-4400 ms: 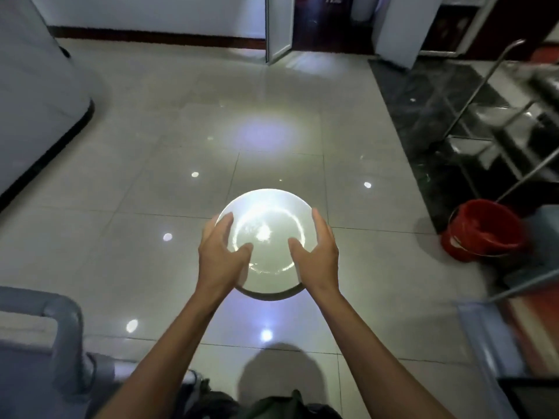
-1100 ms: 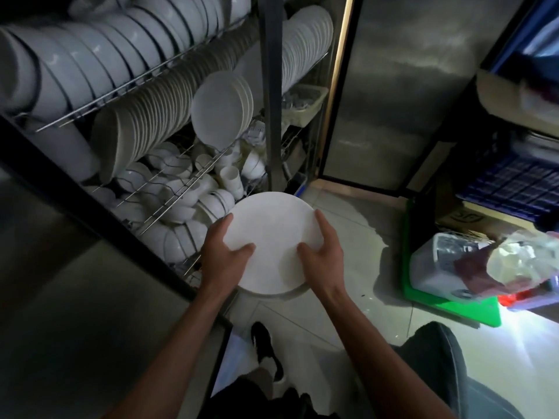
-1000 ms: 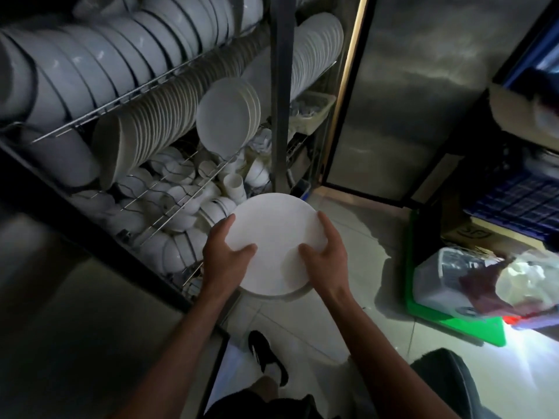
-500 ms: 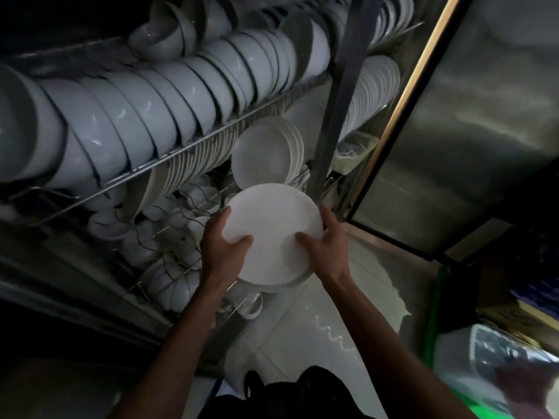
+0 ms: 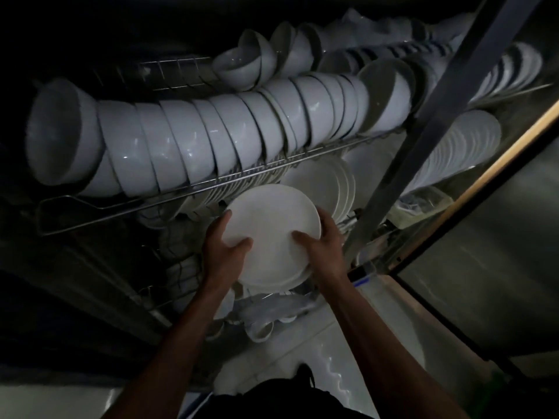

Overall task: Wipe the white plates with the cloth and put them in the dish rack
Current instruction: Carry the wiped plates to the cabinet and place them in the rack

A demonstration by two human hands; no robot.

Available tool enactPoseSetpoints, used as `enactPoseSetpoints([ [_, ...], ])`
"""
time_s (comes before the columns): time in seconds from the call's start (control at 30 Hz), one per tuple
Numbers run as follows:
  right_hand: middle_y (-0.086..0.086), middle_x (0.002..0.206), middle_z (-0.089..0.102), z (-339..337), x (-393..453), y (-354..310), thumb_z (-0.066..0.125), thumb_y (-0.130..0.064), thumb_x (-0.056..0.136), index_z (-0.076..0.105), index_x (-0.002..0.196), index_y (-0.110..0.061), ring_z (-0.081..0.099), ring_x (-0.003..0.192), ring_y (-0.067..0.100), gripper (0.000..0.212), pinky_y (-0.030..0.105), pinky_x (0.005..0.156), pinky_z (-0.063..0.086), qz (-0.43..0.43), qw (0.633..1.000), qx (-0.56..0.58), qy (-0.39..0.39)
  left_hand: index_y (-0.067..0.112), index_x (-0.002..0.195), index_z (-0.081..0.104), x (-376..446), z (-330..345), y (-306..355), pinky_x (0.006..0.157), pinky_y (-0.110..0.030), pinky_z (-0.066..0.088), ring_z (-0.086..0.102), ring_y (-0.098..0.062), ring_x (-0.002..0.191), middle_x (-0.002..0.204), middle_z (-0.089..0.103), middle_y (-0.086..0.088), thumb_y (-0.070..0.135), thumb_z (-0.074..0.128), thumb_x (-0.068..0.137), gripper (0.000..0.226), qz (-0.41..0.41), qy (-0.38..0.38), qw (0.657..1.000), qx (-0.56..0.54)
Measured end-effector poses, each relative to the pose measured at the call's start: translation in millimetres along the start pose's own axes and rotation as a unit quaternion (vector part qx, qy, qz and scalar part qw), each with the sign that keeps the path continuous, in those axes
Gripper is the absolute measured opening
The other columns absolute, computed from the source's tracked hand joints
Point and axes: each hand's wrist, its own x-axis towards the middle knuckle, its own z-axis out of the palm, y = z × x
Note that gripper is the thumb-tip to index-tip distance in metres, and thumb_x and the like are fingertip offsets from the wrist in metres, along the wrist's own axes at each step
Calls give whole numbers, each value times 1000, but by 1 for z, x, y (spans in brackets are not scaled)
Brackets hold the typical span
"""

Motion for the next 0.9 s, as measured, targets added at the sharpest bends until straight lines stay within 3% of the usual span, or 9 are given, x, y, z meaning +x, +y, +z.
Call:
enactPoseSetpoints([
  [0.13, -6, 135, 57, -3, 23, 1, 74, -9, 83, 47, 142, -31, 56, 121, 19, 68, 45, 95, 54, -30, 998, -10, -48, 17, 140, 56, 15, 16, -3, 101, -30, 46, 53, -18, 126, 143, 54, -4, -3, 77, 78, 69, -15, 32, 999, -7],
  [0.27, -11, 134, 59, -10, 46, -2, 72, 1, 81, 52, 140, -29, 56, 122, 12, 69, 46, 101, 51, -64, 996, -3, -55, 21, 140, 55, 21, 35, -11, 90, -13, 44, 51, -12, 125, 140, 52, 5, -2, 76, 80, 67, -15, 35, 999, -5],
  [0.43, -27, 129, 58, -18, 67, -10, 67, 8, 81, 54, 141, -24, 55, 120, 0, 69, 37, 104, 49, -64, 996, 15, -52, 28, 141, 53, 28, 57, -8, 105, -35, 44, 45, -17, 133, 149, 44, 3, 5, 72, 87, 62, -12, 13, 1000, 8],
  [0.5, -33, 122, 60, -21, 75, -15, 65, 10, 82, 55, 140, -23, 55, 114, -10, 67, 31, 101, 52, -68, 996, 19, -53, 28, 143, 51, 31, 69, -3, 103, -29, 43, 45, -13, 131, 149, 42, 2, 8, 70, 90, 60, 1, 14, 999, 30],
  [0.6, -11, 132, 62, -24, 86, -20, 63, 11, 83, 54, 141, -19, 57, 121, 5, 66, 39, 102, 52, -80, 995, 20, -52, 21, 144, 52, 30, 88, 5, 93, -8, 41, 53, -3, 116, 144, 46, -1, 15, 65, 96, 50, 24, 8, 995, 93],
  [0.63, -6, 134, 61, -24, 89, -21, 63, 11, 83, 54, 141, -18, 57, 123, 9, 65, 42, 102, 51, -86, 995, 21, -51, 18, 141, 56, 28, 93, 6, 98, -10, 41, 52, -8, 122, 146, 46, -6, 18, 65, 96, 46, 46, 19, 991, 128],
  [0.73, -2, 136, 59, -24, 98, -19, 63, 11, 84, 54, 141, -18, 55, 126, 13, 65, 46, 104, 50, -110, 993, 13, -45, 12, 127, 69, 21, 106, 6, 112, -37, 39, 48, -30, 133, 140, 51, -20, 24, 73, 91, 38, 117, 72, 966, 217],
  [0.83, -4, 142, 54, -21, 105, -15, 63, 9, 84, 49, 145, -21, 49, 133, 10, 69, 44, 110, 45, -144, 988, -34, -53, 8, 125, 69, 19, 115, 5, 109, -31, 40, 56, -29, 124, 131, 59, -15, 27, 72, 92, 39, 128, 57, 961, 237],
  [0.9, -3, 142, 53, -18, 108, -12, 63, 8, 84, 49, 145, -22, 47, 134, 11, 69, 44, 112, 42, -162, 983, -59, -55, 13, 135, 62, 19, 118, 3, 111, -36, 40, 53, -26, 129, 135, 58, -11, 34, 67, 95, 46, 100, 24, 968, 231],
])
